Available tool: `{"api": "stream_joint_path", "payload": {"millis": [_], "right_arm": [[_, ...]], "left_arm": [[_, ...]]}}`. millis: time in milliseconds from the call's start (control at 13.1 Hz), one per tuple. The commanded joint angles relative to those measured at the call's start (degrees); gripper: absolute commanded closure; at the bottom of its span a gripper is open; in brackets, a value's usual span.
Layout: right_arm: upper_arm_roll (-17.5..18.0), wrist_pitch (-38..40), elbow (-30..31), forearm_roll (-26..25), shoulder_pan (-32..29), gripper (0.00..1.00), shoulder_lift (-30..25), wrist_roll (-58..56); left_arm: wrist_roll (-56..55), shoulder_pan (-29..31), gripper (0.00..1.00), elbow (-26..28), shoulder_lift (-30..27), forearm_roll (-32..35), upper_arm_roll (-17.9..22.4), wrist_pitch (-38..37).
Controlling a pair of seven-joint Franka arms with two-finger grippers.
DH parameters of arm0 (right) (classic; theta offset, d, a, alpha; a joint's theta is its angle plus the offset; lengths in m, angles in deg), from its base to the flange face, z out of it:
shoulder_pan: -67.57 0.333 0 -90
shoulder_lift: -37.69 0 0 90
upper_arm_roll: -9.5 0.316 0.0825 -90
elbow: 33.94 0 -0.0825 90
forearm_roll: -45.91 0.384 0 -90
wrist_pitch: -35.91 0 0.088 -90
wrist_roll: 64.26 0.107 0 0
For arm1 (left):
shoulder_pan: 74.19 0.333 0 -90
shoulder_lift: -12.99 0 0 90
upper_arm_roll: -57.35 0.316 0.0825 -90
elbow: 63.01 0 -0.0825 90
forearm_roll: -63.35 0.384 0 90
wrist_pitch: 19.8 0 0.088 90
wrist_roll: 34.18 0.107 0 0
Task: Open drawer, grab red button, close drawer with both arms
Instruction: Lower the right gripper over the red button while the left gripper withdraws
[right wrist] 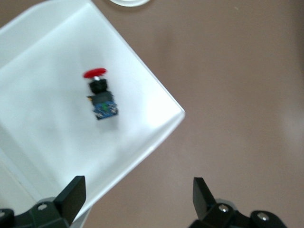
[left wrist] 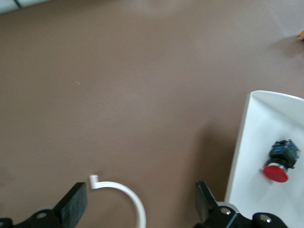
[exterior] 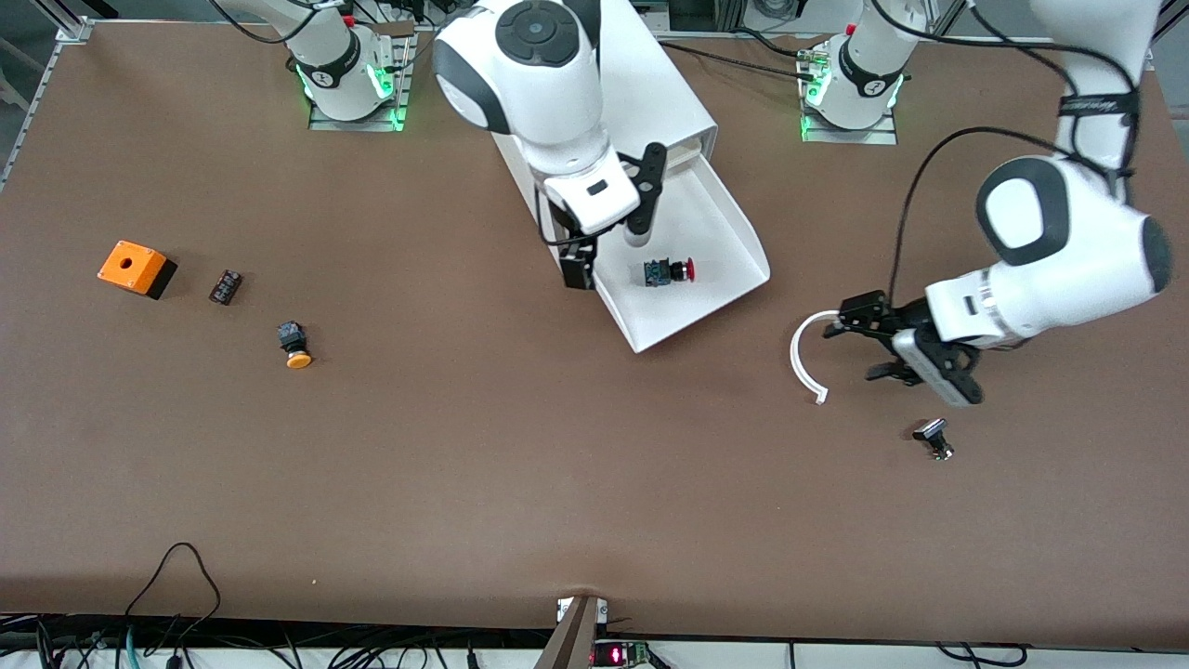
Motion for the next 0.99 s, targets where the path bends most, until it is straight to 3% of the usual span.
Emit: {"api": "stream_joint_path", "payload": {"millis": [0,305,458,686,915], "right_arm": [[0.6,3.3,-3.0,3.6,2.2,0.0,3.0,-7.6],[0.4,5.0,-4.2,2.0,5.9,0.0,5.5,-12.5],[0.1,5.0,-6.8,1.9,6.9,0.0,8.2,-12.6],[-1.0,3.6,-10.2,1.8,6.8,0.0,12.3,-12.8],[-1.8,1.6,-11.6,2.1,6.3,0.0,14.2,-13.0]], "left_arm": [[-0.6,0.6,0.0,-0.8,-5.3,8.1,0.7,-1.9],[-3.4,1.2,0.0,-1.1,-10.7,16.7,5.4,-9.0],[-8.1,1.1,0.0,-5.6,-11.6,20.8,7.2,-16.1],[-22.7,0.3,0.0,-11.6,-11.9,29.5,5.7,-26.1],[-32.9,0.4,0.0,-11.5,-11.8,35.2,2.3,-27.0]]}}
